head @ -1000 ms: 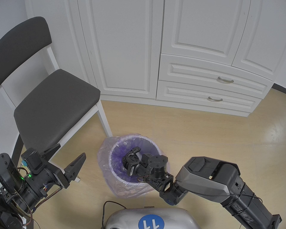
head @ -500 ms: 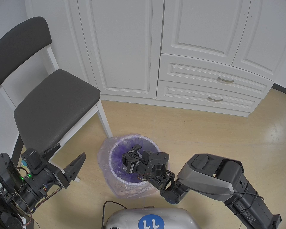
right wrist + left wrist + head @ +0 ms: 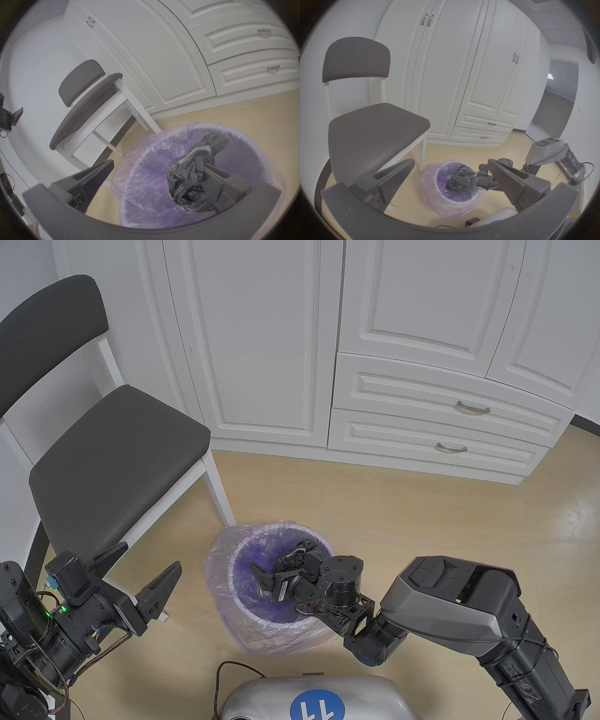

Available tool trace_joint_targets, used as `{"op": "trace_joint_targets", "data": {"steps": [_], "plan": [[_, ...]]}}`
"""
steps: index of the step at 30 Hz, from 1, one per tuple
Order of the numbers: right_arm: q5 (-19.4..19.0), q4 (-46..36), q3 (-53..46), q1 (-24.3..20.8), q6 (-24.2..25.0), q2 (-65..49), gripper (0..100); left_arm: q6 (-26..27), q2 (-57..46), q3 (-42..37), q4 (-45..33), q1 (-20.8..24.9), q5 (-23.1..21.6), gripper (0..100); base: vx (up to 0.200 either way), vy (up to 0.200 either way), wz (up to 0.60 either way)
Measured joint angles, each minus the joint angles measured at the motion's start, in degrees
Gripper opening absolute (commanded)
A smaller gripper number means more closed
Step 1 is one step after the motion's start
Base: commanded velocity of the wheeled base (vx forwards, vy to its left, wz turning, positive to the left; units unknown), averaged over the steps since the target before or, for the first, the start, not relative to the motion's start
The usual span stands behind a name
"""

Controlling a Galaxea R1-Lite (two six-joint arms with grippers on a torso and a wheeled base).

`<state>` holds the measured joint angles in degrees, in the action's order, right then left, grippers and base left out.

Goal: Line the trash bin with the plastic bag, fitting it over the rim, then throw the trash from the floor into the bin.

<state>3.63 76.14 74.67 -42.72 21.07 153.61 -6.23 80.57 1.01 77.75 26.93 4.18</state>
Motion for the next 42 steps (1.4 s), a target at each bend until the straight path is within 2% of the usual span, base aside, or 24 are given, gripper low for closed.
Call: {"op": "trace_joint_targets", "data": {"steps": [13, 23, 30, 36, 42], "plan": [[-0.5, 1.6, -8.5, -0.6, -14.6, -11.2, 100, 0.0, 0.3, 0.0, -4.6, 4.5, 1.3, 100, 0.0, 0.0, 0.0], [2.2, 1.6, -11.9, -1.3, -15.6, -15.1, 100, -0.4, 1.4, 0.0, -7.3, 6.3, 2.7, 100, 0.0, 0.0, 0.0], [6.8, 1.6, -23.8, -0.3, -16.2, -21.9, 100, -2.5, 5.3, 0.0, -7.9, 6.4, 4.2, 100, 0.0, 0.0, 0.0], [8.5, 1.7, -33.0, 2.8, -16.2, -29.0, 100, -3.7, 14.7, 0.1, -5.4, 5.9, 5.6, 100, 0.0, 0.0, 0.0], [9.2, 1.4, -37.5, 6.1, -16.3, -34.3, 100, -3.9, 29.0, 1.3, 3.8, 3.5, 7.1, 100, 0.0, 0.0, 0.0]]}}
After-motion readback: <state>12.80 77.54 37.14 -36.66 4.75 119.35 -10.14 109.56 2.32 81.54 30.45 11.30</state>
